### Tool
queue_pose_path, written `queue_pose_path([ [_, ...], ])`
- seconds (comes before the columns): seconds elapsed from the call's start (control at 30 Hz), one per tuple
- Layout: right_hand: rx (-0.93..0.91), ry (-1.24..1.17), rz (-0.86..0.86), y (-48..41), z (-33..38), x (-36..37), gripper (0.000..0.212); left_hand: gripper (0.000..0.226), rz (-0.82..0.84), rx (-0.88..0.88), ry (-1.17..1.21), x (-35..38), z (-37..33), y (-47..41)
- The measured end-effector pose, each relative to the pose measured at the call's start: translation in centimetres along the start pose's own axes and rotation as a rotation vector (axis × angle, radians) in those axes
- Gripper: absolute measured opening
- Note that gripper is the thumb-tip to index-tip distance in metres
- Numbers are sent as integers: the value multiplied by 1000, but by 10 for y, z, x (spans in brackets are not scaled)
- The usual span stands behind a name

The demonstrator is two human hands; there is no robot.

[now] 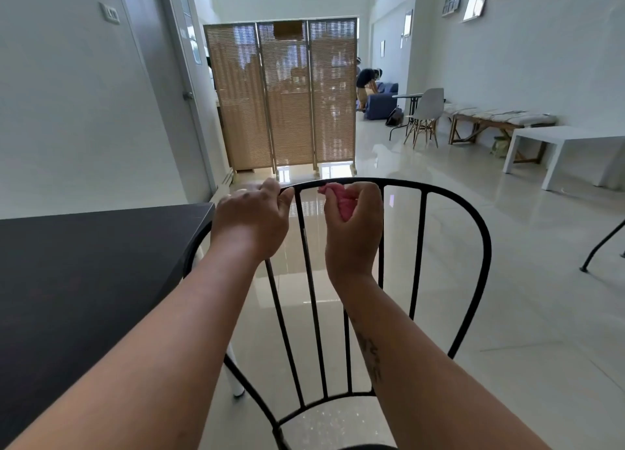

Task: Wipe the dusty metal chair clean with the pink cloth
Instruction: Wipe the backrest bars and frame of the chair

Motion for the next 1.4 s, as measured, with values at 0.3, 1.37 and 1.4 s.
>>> queue_pose_path([
  [0.3, -316, 295, 47, 6, 7, -3, 7, 44, -9, 15, 37, -9, -4, 2],
  [1.37, -210, 328, 679, 106, -40, -47, 13, 47, 21, -27, 0, -4, -1, 1],
  [1.4, -272, 330, 630, 78, -25, -39, 17, 47, 20, -24, 2, -4, -1, 1],
])
Point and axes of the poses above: each hand's wrist, its own y-axis away from the middle knuckle, its own x-axis out of the palm, z = x × y, the point moved 6 cm from there along -y, towards the middle knuckle, and after that the axes turned 7 degrees about -x, right-handed, at the moved point
